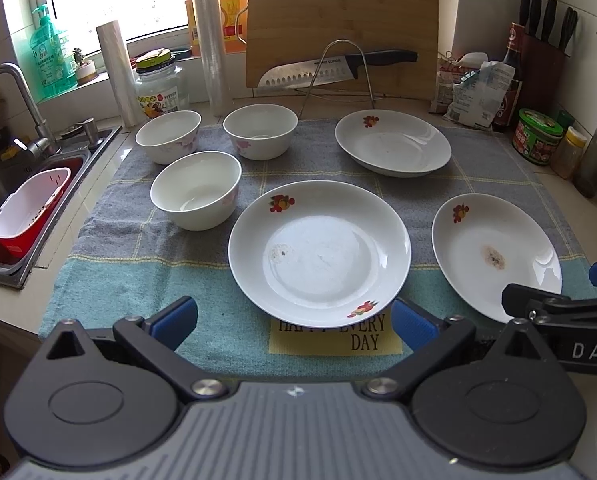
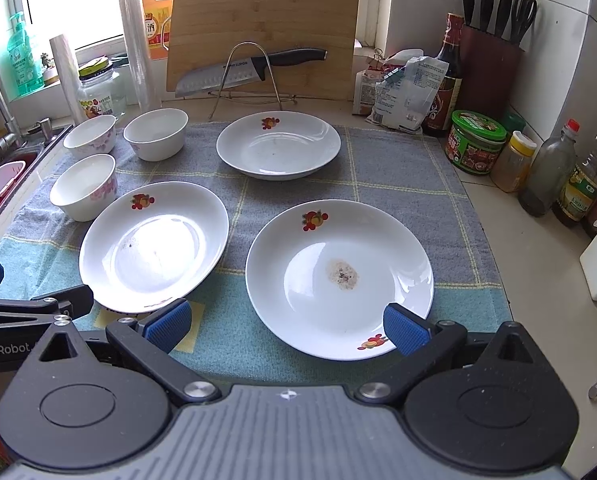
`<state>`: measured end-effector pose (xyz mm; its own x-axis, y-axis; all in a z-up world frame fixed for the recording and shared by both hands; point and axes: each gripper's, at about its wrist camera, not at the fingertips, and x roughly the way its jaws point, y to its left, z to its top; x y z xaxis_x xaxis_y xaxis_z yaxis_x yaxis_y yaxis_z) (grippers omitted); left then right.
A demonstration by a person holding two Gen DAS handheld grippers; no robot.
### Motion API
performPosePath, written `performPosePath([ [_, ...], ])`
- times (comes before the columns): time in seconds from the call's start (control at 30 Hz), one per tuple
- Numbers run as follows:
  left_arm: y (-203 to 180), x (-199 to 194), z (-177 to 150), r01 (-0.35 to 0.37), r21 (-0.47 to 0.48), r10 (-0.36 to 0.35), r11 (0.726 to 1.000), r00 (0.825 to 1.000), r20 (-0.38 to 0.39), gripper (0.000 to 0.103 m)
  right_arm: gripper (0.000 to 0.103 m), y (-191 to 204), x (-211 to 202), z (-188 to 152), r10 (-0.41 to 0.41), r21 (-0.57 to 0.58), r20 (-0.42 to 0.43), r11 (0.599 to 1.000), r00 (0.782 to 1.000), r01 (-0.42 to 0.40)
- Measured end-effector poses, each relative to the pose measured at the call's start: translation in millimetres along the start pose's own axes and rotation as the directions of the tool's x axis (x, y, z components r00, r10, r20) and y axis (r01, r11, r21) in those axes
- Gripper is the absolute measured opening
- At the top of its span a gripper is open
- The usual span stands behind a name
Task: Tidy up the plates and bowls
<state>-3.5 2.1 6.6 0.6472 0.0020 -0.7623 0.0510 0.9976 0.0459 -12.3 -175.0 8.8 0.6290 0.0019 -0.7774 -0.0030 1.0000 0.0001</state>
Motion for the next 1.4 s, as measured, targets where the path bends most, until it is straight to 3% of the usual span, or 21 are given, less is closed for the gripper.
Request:
performPosePath([
  [1.4,3.1,-2.4,3.8,-0.002,-0.003,0.002,1.000,1.000,-0.002,0.102,0.103,3.7,-3.2,2.9,-0.007,-0.003,0.011,1.000,1.000,0.007],
])
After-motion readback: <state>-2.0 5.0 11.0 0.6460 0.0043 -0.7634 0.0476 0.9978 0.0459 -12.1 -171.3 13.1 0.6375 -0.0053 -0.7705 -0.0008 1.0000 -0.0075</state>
